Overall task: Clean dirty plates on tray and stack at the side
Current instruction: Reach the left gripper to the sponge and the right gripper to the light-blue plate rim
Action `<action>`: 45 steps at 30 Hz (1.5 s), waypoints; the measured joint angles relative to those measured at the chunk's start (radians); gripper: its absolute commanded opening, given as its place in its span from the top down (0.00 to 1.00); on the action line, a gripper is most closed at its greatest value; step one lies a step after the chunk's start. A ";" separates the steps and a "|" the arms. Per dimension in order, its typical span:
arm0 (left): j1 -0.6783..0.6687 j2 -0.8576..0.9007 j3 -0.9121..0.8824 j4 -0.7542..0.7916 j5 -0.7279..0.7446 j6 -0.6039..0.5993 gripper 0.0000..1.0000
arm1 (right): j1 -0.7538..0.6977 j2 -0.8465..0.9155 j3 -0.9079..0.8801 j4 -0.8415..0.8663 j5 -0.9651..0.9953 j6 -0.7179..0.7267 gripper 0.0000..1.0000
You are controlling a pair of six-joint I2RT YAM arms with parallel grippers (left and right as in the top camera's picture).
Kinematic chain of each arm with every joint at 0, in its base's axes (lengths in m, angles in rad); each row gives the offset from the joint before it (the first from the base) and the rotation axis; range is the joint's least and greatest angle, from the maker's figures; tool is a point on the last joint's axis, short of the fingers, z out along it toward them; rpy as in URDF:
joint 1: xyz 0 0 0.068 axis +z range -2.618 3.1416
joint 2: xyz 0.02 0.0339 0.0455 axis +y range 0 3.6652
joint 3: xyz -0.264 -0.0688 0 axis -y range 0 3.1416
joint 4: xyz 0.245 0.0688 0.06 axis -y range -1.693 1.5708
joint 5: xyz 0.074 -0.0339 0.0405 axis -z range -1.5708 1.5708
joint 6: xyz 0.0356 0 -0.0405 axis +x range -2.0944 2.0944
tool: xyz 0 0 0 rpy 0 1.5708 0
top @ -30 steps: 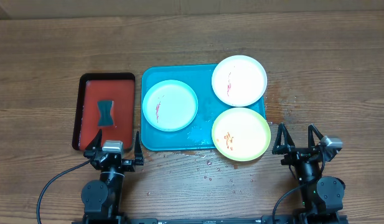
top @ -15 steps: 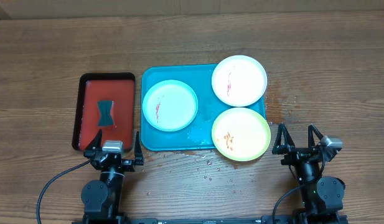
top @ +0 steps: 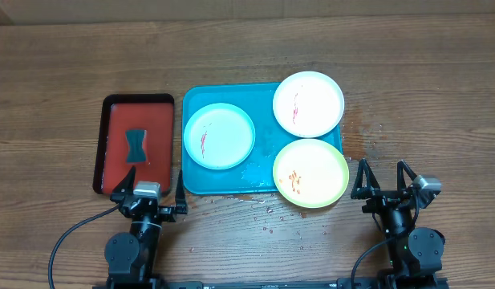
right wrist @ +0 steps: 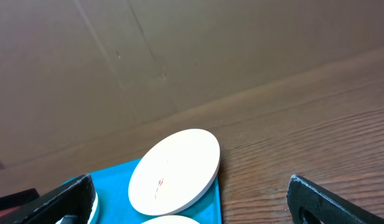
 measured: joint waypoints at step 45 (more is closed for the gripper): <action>0.000 1.472 1.709 -1.405 0.291 -0.015 0.00 | 0.000 1.254 1.344 -0.789 -0.309 0.000 0.00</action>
